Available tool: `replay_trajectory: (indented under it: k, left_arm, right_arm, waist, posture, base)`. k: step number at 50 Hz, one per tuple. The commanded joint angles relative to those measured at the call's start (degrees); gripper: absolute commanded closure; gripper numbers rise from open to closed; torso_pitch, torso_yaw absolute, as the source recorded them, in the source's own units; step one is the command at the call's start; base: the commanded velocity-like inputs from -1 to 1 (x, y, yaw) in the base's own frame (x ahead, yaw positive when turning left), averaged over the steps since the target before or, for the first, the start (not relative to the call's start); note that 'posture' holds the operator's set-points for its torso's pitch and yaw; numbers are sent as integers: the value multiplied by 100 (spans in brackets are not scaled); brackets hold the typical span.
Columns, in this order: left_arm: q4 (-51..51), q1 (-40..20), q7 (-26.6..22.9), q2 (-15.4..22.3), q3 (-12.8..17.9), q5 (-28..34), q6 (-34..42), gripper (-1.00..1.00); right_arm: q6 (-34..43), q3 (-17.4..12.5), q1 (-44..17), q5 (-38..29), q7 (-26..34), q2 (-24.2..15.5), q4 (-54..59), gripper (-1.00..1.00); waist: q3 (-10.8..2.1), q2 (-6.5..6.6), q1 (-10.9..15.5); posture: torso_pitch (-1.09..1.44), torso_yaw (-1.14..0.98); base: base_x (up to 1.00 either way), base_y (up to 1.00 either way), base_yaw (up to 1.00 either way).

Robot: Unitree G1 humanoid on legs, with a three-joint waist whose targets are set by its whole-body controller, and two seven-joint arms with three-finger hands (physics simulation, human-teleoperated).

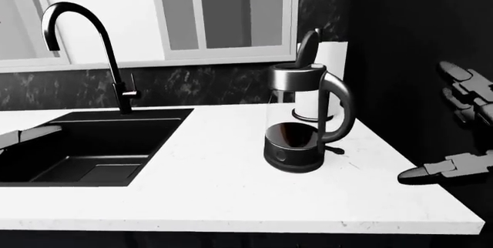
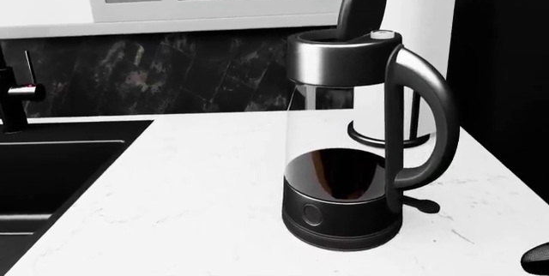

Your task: Close the lid of the electric kettle.

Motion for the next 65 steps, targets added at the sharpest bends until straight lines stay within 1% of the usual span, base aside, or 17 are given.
replay_trajectory:
  k: [1, 3, 5, 10, 13, 26, 31, 36, 41, 44, 45, 50, 56, 58, 62, 63, 65]
  left_arm:
    - [-69, -110, -15, 106, 2, -29, -119, -100]
    - [-64, -101, -13, 97, -15, -16, -134, -100]
    - [-51, -101, -18, 88, -28, 3, -148, -100]
    - [-11, -80, -59, 47, -63, 75, -216, -100]
    - [-28, -93, -56, 55, -42, 55, -183, -100]
    - [-30, -82, -52, 55, -22, 39, -168, -100]
    - [-15, -75, -70, 51, -23, 57, -187, -100]
    - [-18, -85, -66, 59, -23, 52, -177, -100]
    - [11, -85, -83, 41, -84, 116, -231, -100]
    - [5, -91, -89, 40, -74, 120, -218, -100]
    - [-1, -94, -89, 39, -72, 118, -211, -100]
    - [-22, -103, -78, 43, -69, 112, -186, -100]
    - [5, -101, -90, 25, -93, 141, -225, -100]
    - [-18, -121, -76, 50, -50, 95, -175, -100]
    - [7, -99, -86, 36, -63, 116, -215, -100]
    - [8, -98, -81, 29, -70, 117, -213, -100]
    - [-2, -107, -65, 36, -57, 91, -193, -100]
  right_arm:
    - [-246, 39, -167, -155, 98, -72, 61, -95]
    - [-176, 94, -278, -302, 292, -184, 101, -96]
    - [-287, 134, -265, -432, 419, -175, 155, -96]
    - [-430, 151, -510, -633, 710, -329, 411, -96]
    - [-341, 260, -698, -854, 1025, -509, 482, -96]
    - [-393, 422, -1469, -1411, 2207, -1170, 893, -96]
    - [-582, 423, -1599, -1558, 2480, -1214, 1018, -96]
    - [-828, 360, -1625, -1615, 2589, -1189, 1145, -96]
    - [-878, 421, -1759, -1709, 2734, -1244, 1277, -96]
    - [-999, 418, -1773, -1705, 2690, -1173, 1391, -96]
    - [-1076, 372, -1755, -1671, 2644, -1160, 1468, -96]
    - [-1154, 366, -1881, -1647, 2697, -1309, 1644, -96]
    - [-1249, 589, -2207, -1750, 2827, -1442, 1896, -96]
    - [-1362, 612, -2236, -1747, 2766, -1379, 2013, -96]
    - [-1486, 682, -2314, -1826, 2812, -1333, 2123, -96]
    - [-1679, 1083, -2790, -1914, 2868, -1501, 2562, -96]
    - [-1838, 1161, -3049, -2088, 2983, -1437, 2758, -96]
  waist:
    - [80, 4, -2]
    - [77, 11, -9]
    - [81, 16, -12]
    - [86, 28, -15]
    - [89, 33, -18]
    - [114, 56, -39]
    - [125, 65, -47]
    - [132, 73, -53]
    - [134, 85, -61]
    - [135, 95, -65]
    - [134, 96, -66]
    - [139, 95, -71]
    - [142, 110, -76]
    - [142, 114, -80]
    - [145, 113, -87]
    - [147, 114, -87]
    - [150, 147, -108]
  posture:
    - [-68, 0]
    - [-68, 0]
    - [-68, 0]
    - [-68, 0]
    - [-68, 0]
    - [-68, 0]
    - [-68, 0]
    - [-68, 0]
    - [-68, 0]
    - [-68, 0]
    - [-68, 0]
    - [-68, 0]
    - [-68, 0]
    - [-68, 0]
    - [-68, 0]
    - [-68, 0]
    - [-68, 0]
  base:
    - [0, 0, 0]
    - [0, 0, 0]
    - [0, 0, 0]
    - [0, 0, 0]
    - [0, 0, 0]
    - [0, 0, 0]
    - [0, 0, 0]
    - [0, 0, 0]
    - [0, 0, 0]
    - [0, 0, 0]
    - [0, 0, 0]
    - [0, 0, 0]
    - [0, 0, 0]
    - [0, 0, 0]
    - [0, 0, 0]
    - [0, 0, 0]
    - [0, 0, 0]
